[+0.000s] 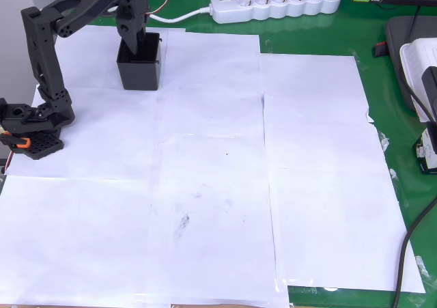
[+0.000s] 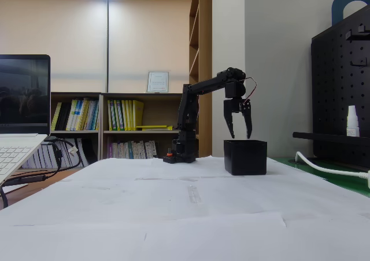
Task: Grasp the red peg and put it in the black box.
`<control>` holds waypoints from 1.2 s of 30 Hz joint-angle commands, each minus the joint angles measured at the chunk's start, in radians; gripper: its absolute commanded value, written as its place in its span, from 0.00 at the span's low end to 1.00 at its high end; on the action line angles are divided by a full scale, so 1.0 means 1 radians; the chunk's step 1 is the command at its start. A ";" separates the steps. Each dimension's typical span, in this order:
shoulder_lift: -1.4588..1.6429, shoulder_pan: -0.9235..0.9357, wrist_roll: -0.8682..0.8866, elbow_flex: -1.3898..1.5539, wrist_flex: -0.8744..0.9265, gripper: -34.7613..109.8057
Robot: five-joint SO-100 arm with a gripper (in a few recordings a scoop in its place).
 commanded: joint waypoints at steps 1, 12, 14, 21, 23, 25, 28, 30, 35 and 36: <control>-0.012 -0.009 -0.020 0.058 0.021 0.50; -0.015 0.005 -0.064 0.077 0.057 0.49; -0.040 0.003 -0.109 0.086 0.074 0.39; -0.245 0.055 -0.282 0.107 0.095 0.24; -0.307 0.084 -0.365 0.107 0.109 0.24; -0.376 0.127 -0.480 0.104 0.137 0.24; -0.495 0.221 -0.710 0.021 0.153 0.24; -0.583 0.295 -0.861 -0.084 0.117 0.24; -0.836 0.472 -1.192 -0.436 -0.049 0.24; -0.881 0.497 -1.221 -0.500 -0.084 0.24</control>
